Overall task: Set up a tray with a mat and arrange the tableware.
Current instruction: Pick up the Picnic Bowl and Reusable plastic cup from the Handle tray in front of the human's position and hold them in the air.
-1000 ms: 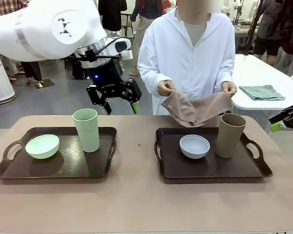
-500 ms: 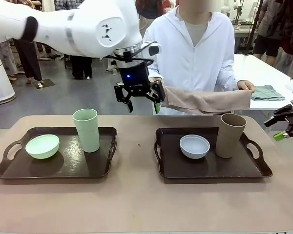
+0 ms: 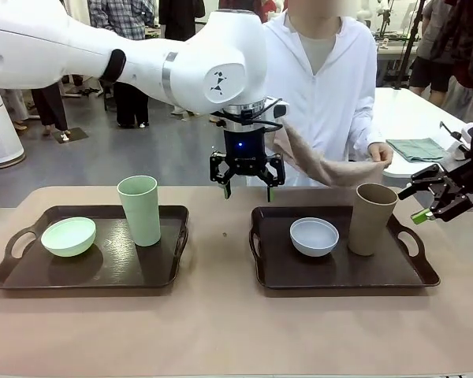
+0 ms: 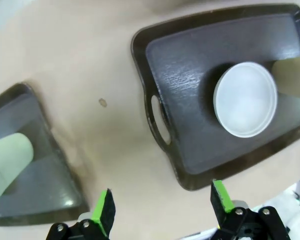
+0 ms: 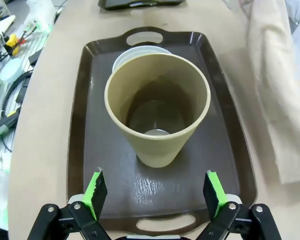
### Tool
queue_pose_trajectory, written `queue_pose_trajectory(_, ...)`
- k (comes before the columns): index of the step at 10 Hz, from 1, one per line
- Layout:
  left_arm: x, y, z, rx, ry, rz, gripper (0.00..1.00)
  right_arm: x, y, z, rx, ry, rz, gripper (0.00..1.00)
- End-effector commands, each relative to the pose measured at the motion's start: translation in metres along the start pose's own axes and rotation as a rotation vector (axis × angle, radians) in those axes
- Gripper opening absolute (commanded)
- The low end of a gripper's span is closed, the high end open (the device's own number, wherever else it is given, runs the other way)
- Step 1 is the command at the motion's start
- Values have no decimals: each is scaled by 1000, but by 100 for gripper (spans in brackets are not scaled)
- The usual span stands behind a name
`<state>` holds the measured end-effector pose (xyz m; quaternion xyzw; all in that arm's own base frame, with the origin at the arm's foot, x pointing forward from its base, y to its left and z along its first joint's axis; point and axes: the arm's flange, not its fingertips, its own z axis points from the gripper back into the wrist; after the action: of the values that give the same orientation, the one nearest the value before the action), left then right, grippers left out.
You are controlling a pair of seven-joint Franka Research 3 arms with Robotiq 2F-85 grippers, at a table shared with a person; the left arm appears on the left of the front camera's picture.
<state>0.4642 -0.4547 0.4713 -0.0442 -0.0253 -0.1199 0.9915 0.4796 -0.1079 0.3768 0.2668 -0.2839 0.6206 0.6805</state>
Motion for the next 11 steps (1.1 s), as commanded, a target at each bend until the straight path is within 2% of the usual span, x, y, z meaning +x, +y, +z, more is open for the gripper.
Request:
queue_pose_trajectory(1, -5, 2, 4, 2, -3, -8, 100, 1, -1, 4, 3, -8, 2, 100)
queue_pose_trajectory(5, 1, -1, 0, 0, -1, -1, 100, -1, 0, 2, -3, 0, -1, 100)
queue_pose_trajectory(8, 7, -37, -14, 52, -39, 8, 100, -2, -12, -19, 16, -87, 22, 100)
queue_pose_trajectory(11, 17, -51, -29, 52, -58, 7, 100, -12, -14, -25, 17, -130, -1, 100)
